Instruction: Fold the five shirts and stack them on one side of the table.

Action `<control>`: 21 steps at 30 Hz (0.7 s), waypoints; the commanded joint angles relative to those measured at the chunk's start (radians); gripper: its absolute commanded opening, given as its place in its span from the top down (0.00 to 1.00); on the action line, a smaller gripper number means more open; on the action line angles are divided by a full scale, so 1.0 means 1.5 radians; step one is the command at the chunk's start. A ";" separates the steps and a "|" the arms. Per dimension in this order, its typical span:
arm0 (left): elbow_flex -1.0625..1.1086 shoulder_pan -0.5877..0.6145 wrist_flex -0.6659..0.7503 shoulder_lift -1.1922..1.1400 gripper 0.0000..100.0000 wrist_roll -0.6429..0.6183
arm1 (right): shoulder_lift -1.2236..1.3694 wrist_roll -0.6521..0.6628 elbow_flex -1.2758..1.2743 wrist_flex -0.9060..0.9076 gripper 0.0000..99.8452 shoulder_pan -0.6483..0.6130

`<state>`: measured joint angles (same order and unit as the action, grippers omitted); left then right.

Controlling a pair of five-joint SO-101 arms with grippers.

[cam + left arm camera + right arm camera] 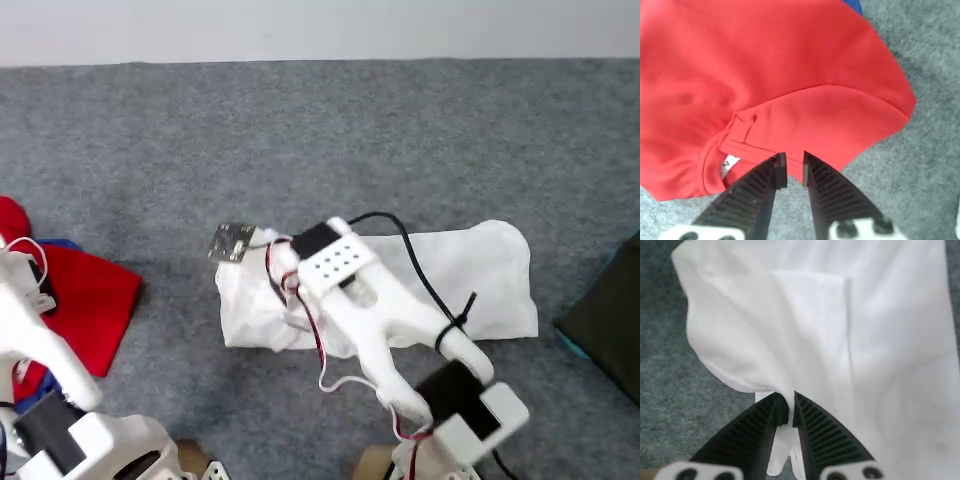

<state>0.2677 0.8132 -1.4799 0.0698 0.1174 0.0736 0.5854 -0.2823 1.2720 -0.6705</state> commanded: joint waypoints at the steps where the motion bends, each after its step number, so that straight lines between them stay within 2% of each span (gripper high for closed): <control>1: -0.003 0.001 0.013 0.033 0.93 0.005 | 0.025 0.003 0.066 -0.002 0.98 0.012; 7: -0.003 0.001 0.013 0.033 0.93 0.005 | 0.076 -0.023 0.099 0.001 0.91 0.019; 16: -0.003 0.001 0.013 0.033 0.93 0.005 | 0.210 -0.030 0.220 0.002 0.91 0.078; 21: -0.003 0.001 0.013 0.033 0.93 0.005 | 0.247 -0.030 0.305 0.042 0.91 0.106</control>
<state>0.2677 0.8132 -1.4799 0.0698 0.1174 0.4511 0.5501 0.0798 1.2919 -0.5355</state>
